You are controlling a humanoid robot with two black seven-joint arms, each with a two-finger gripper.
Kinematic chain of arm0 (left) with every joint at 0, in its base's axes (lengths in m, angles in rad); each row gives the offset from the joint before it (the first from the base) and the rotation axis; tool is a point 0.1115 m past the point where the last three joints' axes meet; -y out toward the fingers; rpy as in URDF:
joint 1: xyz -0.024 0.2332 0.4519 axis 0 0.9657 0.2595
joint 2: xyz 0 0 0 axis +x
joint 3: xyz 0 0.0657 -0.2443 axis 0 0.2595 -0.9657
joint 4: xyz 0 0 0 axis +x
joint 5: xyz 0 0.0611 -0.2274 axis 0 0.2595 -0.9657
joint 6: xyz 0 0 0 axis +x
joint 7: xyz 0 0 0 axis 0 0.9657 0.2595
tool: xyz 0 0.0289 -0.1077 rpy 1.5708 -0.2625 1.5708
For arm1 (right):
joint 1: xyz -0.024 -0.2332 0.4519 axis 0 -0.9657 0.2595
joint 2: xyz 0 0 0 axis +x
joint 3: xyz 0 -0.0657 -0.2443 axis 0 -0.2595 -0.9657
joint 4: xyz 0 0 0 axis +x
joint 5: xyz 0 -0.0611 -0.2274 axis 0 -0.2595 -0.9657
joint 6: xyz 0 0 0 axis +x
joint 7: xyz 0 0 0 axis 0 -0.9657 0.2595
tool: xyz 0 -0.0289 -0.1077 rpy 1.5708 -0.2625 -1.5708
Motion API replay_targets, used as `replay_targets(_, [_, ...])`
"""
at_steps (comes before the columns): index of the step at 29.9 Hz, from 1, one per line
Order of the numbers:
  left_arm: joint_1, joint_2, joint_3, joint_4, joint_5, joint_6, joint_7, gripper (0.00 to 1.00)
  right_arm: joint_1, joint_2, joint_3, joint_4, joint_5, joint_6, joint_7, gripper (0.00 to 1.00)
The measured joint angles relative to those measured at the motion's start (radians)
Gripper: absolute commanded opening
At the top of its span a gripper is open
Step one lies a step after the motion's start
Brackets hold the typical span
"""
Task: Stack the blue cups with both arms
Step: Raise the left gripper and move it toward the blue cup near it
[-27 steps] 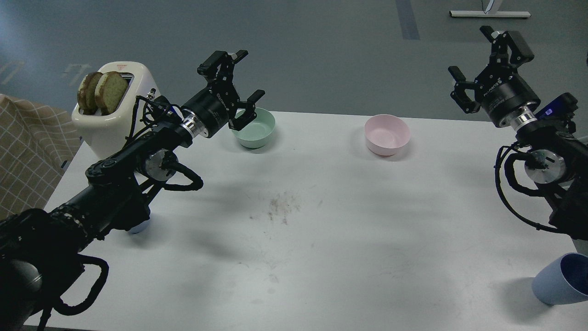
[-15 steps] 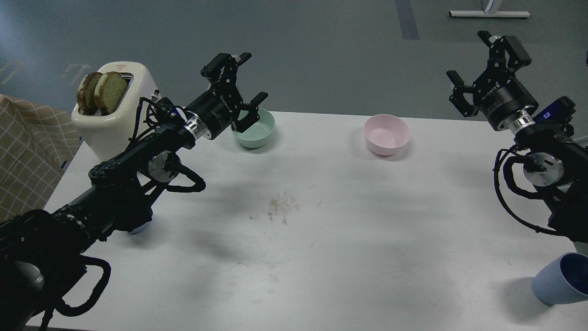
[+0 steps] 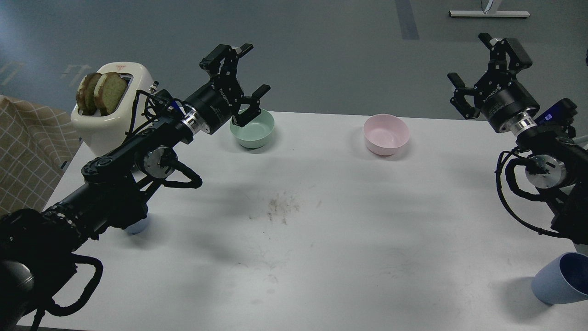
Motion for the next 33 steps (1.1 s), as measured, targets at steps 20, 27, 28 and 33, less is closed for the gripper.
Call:
replay_targets(20, [-0.023, 0.039, -0.030, 0.067, -0.016, 0.000, -0.010, 0.98, 0.001, -0.025, 0.007, -0.010, -0.035, 0.000, 0.000, 1.00])
replay_targets(27, [-0.020, 0.039, -0.037, 0.045, -0.017, 0.000, -0.038, 0.98, 0.002, 0.000, 0.007, -0.010, -0.034, 0.000, 0.000, 1.00])
replay_targets(28, [-0.020, 0.039, -0.038, 0.042, -0.017, 0.000, -0.039, 0.98, 0.002, 0.001, 0.007, -0.011, -0.034, 0.000, 0.000, 1.00])
replay_targets(33, [-0.014, 0.040, -0.051, 0.033, -0.016, 0.000, -0.041, 0.98, 0.002, 0.002, 0.011, -0.013, -0.031, 0.000, 0.000, 1.00])
